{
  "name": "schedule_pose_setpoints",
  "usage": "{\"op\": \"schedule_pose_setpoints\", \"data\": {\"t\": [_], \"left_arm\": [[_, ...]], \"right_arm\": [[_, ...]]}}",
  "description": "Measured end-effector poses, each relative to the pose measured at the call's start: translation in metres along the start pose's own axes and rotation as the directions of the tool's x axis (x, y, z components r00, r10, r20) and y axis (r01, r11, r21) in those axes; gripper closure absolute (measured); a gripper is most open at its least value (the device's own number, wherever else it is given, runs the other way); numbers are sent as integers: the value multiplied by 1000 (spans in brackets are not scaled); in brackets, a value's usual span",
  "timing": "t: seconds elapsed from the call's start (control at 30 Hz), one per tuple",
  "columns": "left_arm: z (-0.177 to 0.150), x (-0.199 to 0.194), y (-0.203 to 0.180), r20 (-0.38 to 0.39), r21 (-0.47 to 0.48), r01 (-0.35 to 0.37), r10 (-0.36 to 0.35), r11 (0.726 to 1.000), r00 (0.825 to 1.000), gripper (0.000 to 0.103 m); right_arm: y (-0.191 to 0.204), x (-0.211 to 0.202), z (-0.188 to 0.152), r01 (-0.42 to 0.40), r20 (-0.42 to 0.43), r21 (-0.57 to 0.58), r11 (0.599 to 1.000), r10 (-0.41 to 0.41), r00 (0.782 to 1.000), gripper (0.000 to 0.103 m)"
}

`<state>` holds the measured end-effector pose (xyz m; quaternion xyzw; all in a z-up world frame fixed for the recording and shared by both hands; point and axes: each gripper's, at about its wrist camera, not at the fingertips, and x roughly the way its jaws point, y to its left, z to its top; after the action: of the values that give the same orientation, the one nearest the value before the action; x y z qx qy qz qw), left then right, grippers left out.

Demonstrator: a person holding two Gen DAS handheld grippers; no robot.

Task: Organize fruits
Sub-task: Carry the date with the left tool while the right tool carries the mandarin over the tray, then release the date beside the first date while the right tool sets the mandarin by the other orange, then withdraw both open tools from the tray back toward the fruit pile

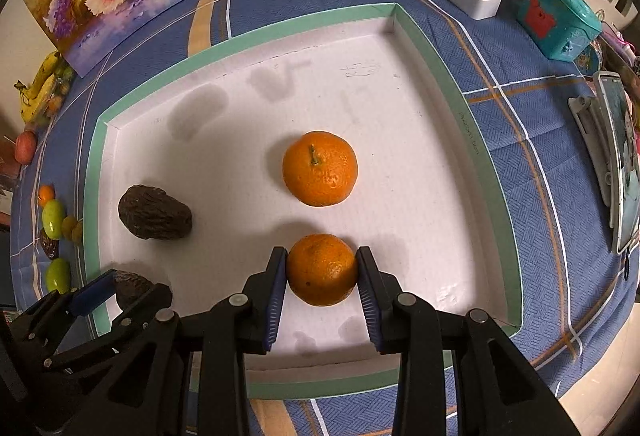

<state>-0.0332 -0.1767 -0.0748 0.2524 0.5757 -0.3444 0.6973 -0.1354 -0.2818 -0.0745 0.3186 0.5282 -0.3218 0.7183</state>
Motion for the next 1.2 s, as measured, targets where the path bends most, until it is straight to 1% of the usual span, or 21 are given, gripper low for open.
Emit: {"op": "schedule_pose_setpoints", "data": {"t": [0.23, 0.3, 0.33, 0.43, 0.5, 0.63, 0.77, 0.83, 0.97, 1.2], "left_arm": [[7, -9, 1, 10, 4, 10, -10, 1000, 1000, 41], [7, -20, 4, 31, 3, 20, -20, 1000, 999, 40], [8, -24, 4, 38, 3, 26, -26, 1000, 999, 40], [9, -42, 6, 84, 2, 52, -52, 999, 995, 40], [11, -56, 8, 118, -1, 65, -64, 998, 991, 40], [14, -79, 13, 174, -14, 74, -70, 997, 982, 40], [13, -94, 19, 216, -34, 79, -69, 996, 974, 40], [14, -99, 24, 227, -42, 78, -66, 996, 972, 40], [16, -96, 29, 232, -58, 79, -63, 995, 971, 41], [15, -94, 34, 230, -78, 77, -57, 994, 971, 40]], "right_arm": [[0, 0, 4, 8, -1, -1, 1000, -8, 1000, 66], [1, -1, 4, 18, 4, 0, 1000, -18, 1000, 60], [1, -2, 4, 20, 6, 2, 1000, -20, 1000, 60], [1, -15, 7, 18, 37, 3, 1000, -18, 999, 60], [3, -29, 9, 18, 74, -1, 1000, -18, 997, 60], [8, -55, 10, 17, 144, -13, 1000, -15, 989, 60], [12, -72, 9, 19, 189, -24, 1000, -14, 982, 60], [13, -78, 8, 19, 209, -28, 999, -12, 978, 60], [15, -83, 8, 20, 224, -34, 999, -12, 975, 60], [16, -81, 8, 25, 215, -39, 999, -16, 976, 60]]}}
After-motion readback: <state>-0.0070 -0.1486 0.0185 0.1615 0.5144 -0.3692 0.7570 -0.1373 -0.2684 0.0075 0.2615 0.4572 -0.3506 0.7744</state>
